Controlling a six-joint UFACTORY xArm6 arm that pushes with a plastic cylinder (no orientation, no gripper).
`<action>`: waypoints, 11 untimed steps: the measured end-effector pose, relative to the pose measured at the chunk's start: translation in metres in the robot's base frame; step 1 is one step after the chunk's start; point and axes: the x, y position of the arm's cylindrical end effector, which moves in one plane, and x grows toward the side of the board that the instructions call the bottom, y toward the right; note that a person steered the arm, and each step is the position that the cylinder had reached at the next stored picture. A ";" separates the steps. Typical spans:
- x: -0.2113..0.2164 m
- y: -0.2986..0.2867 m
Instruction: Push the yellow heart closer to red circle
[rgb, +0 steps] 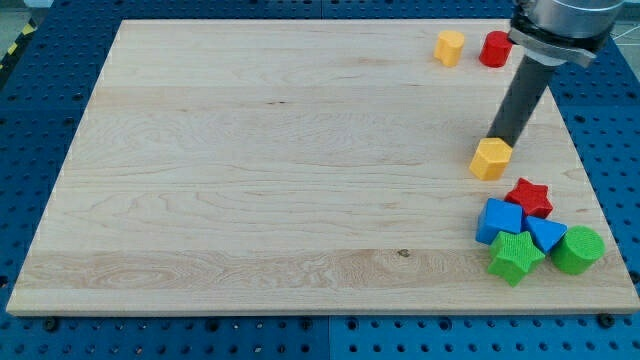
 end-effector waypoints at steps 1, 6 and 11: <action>0.000 -0.019; -0.066 -0.053; -0.177 0.008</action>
